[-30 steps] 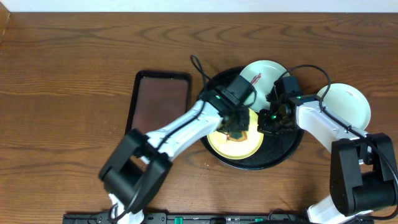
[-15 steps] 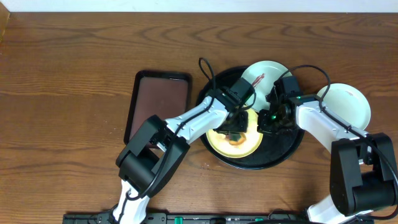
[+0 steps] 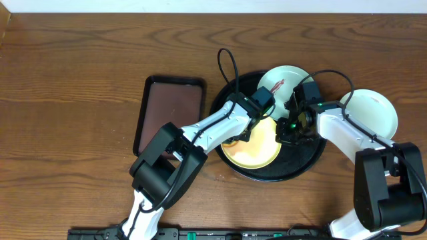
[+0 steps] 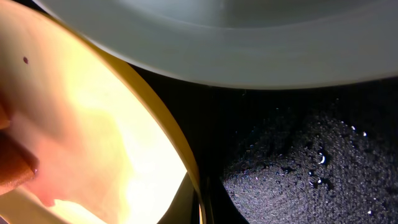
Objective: Clean dirty plates on tray and stack at the side
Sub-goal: 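Scrub the yellow plate with the sponge while the right gripper holds its rim, then return the sponge to the brown tray and open the left gripper, then retract the left arm and lift the yellow plate with the right gripper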
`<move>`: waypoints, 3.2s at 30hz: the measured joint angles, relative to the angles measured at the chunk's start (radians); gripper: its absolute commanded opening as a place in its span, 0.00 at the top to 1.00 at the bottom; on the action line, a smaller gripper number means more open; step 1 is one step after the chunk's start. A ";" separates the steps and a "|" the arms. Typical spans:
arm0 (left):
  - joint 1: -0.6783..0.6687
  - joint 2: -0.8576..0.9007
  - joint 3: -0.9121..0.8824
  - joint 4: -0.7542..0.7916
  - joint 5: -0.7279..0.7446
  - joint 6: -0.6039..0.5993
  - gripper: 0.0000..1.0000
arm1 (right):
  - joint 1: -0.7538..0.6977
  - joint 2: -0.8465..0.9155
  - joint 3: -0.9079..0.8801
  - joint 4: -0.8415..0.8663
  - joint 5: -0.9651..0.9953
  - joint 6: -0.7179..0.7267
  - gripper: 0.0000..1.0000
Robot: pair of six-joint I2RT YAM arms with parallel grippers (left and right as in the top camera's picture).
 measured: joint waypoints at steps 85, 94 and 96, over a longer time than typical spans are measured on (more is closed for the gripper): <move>0.666 -0.892 -0.232 -0.176 0.200 0.082 0.18 | -0.005 -0.006 0.008 0.090 0.075 -0.247 0.99; 0.690 -1.067 -0.230 -0.203 0.203 0.082 0.17 | 0.051 0.010 0.339 -0.071 0.083 -0.260 0.99; 0.690 -1.068 -0.230 -0.204 0.203 0.082 0.17 | 0.092 0.010 0.417 -0.037 0.088 -0.263 0.99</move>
